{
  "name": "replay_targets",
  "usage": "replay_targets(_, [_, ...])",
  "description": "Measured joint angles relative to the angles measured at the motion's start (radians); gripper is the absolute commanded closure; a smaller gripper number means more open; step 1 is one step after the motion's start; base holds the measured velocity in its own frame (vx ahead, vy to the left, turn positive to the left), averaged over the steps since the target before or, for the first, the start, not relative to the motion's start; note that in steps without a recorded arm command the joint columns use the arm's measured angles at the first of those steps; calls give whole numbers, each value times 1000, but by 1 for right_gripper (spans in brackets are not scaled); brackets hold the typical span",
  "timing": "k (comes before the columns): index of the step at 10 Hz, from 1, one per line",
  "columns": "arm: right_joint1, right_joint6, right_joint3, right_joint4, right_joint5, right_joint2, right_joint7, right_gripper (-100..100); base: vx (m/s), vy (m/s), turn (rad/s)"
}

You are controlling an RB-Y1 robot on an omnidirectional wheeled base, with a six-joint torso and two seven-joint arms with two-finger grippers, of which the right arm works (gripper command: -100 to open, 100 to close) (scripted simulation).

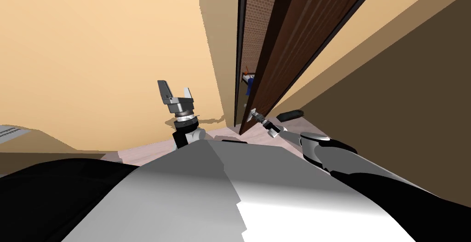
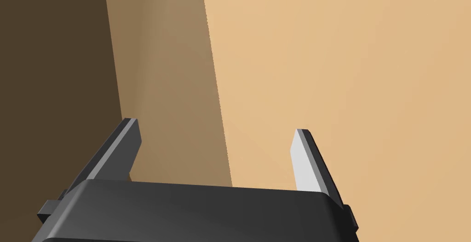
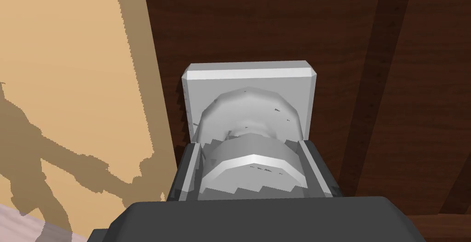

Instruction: Pull the door open

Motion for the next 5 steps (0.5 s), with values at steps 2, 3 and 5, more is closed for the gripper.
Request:
replay_targets(2, [-1,-24,23,5,10,-8,-19,100,-127,-204,128])
replay_targets(3, [-3,-34,31,6,15,-10,-26,100,-69,-89,29])
replay_targets(5, [-4,-42,43,14,17,-8,-33,100,-125,-175,135])
